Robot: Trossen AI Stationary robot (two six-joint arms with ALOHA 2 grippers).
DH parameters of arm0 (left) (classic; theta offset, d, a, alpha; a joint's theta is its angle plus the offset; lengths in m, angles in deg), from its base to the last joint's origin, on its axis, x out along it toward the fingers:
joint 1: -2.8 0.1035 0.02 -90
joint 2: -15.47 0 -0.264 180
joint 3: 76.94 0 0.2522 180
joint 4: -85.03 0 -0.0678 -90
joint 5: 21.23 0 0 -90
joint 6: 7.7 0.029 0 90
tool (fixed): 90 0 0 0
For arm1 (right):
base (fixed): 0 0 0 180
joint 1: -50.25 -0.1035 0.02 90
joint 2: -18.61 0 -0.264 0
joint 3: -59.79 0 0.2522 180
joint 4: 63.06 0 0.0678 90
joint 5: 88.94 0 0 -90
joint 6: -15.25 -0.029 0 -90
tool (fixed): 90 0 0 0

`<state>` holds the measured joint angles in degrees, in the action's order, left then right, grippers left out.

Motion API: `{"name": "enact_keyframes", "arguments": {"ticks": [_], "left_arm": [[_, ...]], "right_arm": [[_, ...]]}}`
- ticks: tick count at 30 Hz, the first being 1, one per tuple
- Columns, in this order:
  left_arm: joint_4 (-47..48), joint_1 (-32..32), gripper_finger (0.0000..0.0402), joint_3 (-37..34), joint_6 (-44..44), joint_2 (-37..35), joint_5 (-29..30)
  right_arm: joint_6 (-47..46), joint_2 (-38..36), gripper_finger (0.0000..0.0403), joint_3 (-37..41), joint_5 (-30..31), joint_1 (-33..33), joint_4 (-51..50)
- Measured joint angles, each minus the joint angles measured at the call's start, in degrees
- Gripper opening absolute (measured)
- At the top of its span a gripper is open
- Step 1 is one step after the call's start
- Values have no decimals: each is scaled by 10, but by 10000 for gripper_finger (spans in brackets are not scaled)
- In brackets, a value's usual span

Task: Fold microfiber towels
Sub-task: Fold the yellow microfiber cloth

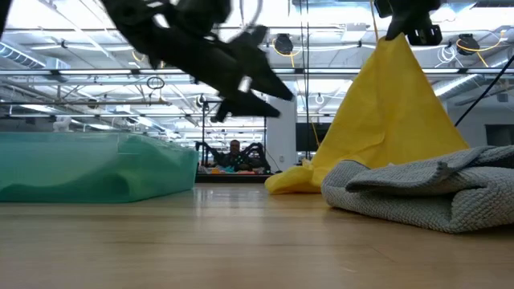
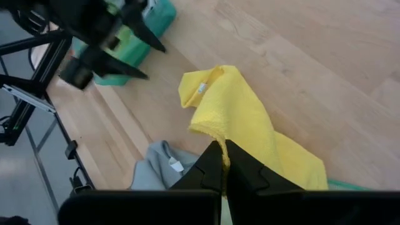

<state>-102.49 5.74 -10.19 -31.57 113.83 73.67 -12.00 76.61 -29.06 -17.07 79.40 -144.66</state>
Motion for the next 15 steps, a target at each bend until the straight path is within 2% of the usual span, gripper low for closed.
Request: {"name": "enact_keyframes", "arguments": {"ticks": [4, 8, 11, 15], "left_arm": [[35, 3, 242, 92, -13, 87, 39], [119, 12, 232, 185, 4, 155, 54], [167, 22, 221, 231, -23, 196, 55], [220, 38, 207, 255, -91, 214, 44]], "right_arm": [[2, 3, 0, 0, -1, 0, 4], [-5, 3, 0, 0, -2, 0, 4], [-15, 3, 0, 0, -13, 0, 4], [-21, 3, 0, 0, -15, 0, 4]]}}
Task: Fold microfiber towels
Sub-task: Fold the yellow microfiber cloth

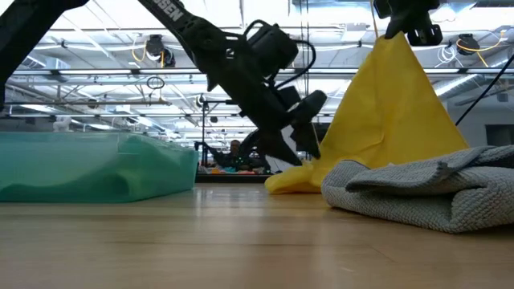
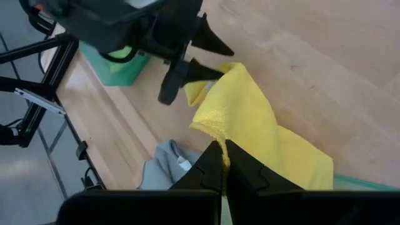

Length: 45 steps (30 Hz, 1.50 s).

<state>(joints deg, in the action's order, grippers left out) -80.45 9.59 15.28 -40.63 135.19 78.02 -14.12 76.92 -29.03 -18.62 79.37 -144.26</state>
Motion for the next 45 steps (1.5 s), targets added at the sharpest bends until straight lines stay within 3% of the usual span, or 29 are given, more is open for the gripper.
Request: {"name": "enact_keyframes", "arguments": {"ticks": [7, 9, 14, 16, 28, 32, 39, 43, 45], "left_arm": [[26, 9, 179, 0, 2, 0, -104], [29, 5, 159, 0, 23, 0, -109], [20, 1, 40, 0, 84, -7, -125], [27, 5, 13, 0, 79, -15, -147], [68, 7, 4, -1, 160, -139, -137], [88, 6, 3, -1, 165, -191, -137], [84, -14, 2, -1, 138, -307, -234], [34, -45, 1, -1, 50, -370, -259], [3, -66, 1, 0, 48, -400, -241]], "right_arm": [[1, 0, 0, 0, 1, 0, 12], [-4, 0, 0, 0, 1, 0, 20], [-14, 0, 0, 0, 1, 0, 43], [-14, 0, 0, 0, 1, 0, 42], [-7, -2, 0, 0, 19, 0, 19], [-19, -10, 0, 0, -2, 0, 21], [-155, -64, 0, 0, -138, -51, 64], [-261, -105, 0, 0, -164, -108, 161], [-303, -118, 0, -1, -162, -133, 216]]}}
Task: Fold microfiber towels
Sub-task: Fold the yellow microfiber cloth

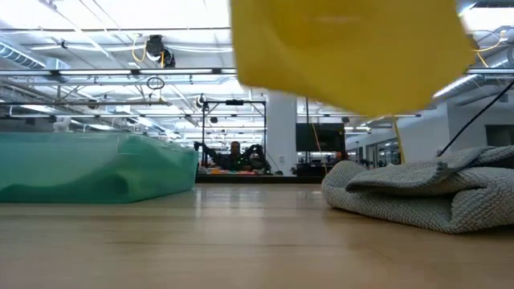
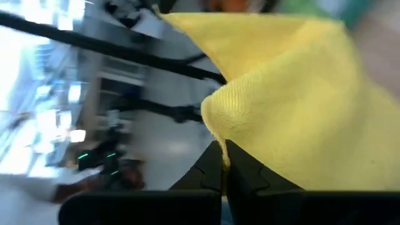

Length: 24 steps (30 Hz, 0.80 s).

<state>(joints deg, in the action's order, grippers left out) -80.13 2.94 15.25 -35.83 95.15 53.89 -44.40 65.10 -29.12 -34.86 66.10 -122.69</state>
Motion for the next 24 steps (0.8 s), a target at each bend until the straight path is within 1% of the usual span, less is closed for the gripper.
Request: {"name": "enact_keyframes", "arguments": {"ticks": [2, 4, 6, 7, 8, 9, 10, 11, 14, 16, 18, 19, 20, 22, 24], "left_arm": [[1, -18, 1, 0, 22, -26, 53], [41, -27, 2, 1, 50, -46, 133], [124, -24, 1, 0, 70, -63, 249], [168, -18, 1, 0, 76, -66, 314], [211, -8, 1, 0, 81, -66, 368], [253, 4, 1, 0, 87, -63, 406], [278, 22, 2, -5, 91, -56, 419], [284, 43, 2, -14, 95, -47, 416], [245, 101, 1, -60, 102, -19, 355], [170, 130, 3, -94, 105, 0, 304], [121, 152, 2, -124, 90, 20, 237], [106, 159, 2, -131, 69, 31, 203], [98, 163, 1, -134, 43, 38, 171], [92, 162, 2, -135, -5, 38, 101], [54, 142, 1, -132, -16, 30, 24]], "right_arm": [[-11, -5, 0, 0, 15, -15, 35], [12, -5, 0, -1, 29, -17, 39], [57, 4, 0, -1, 33, -11, 14], [89, 11, 0, -1, 41, -5, -4], [123, 18, 0, -1, 57, 0, -27], [156, 26, 0, -1, 83, 5, -53], [187, 36, 0, 0, 118, 11, -76], [218, 48, 0, 0, 162, 16, -95], [285, 79, 0, 20, 281, 33, -111], [316, 94, 0, 44, 318, 50, -101], [326, 106, 0, 70, 315, 65, -83], [323, 110, 0, 81, 292, 70, -79], [316, 114, 0, 88, 249, 75, -80], [295, 114, 0, 96, 138, 78, -81], [280, 108, 0, 101, 20, 69, -92]]}}
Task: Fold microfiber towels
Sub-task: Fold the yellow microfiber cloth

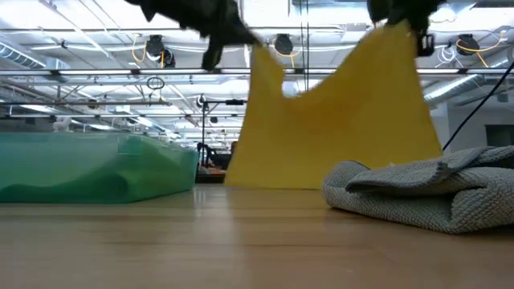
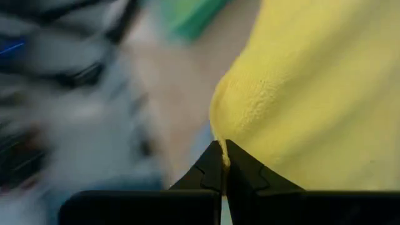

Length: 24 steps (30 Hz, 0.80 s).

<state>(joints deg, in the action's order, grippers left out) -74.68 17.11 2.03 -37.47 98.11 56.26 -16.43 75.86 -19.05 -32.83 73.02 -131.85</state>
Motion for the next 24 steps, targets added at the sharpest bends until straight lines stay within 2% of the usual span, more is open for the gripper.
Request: {"name": "enact_keyframes", "arguments": {"ticks": [1, 3, 6, 8, 10, 15, 17, 19, 24], "left_arm": [[-8, -12, 1, 0, 1, -8, -35], [-44, -38, 2, -1, 7, -14, -89], [-68, -55, 1, -1, 11, -24, -103], [-83, -49, 2, 0, 11, -25, -71], [-66, -30, 2, 0, 14, -25, -25], [-11, 43, 3, 0, 66, -6, 115], [7, 83, 3, -13, 98, 16, 143], [-17, 120, 2, -29, 97, 52, 132], [-85, 176, 2, -42, 78, 134, 18]], "right_arm": [[-8, -3, 0, 0, -49, -8, 1], [-23, -12, 0, 0, -109, -22, 9], [-31, -29, 0, 1, -123, -21, 14], [-21, -35, 0, 1, -91, -11, 14], [0, -35, 0, 1, -33, 2, 11], [80, -31, 0, 24, 176, 47, 13], [116, -27, 0, 61, 204, 74, 34], [137, -25, 0, 111, 202, 107, 88], [134, -5, 0, 235, 188, 167, 281]]}}
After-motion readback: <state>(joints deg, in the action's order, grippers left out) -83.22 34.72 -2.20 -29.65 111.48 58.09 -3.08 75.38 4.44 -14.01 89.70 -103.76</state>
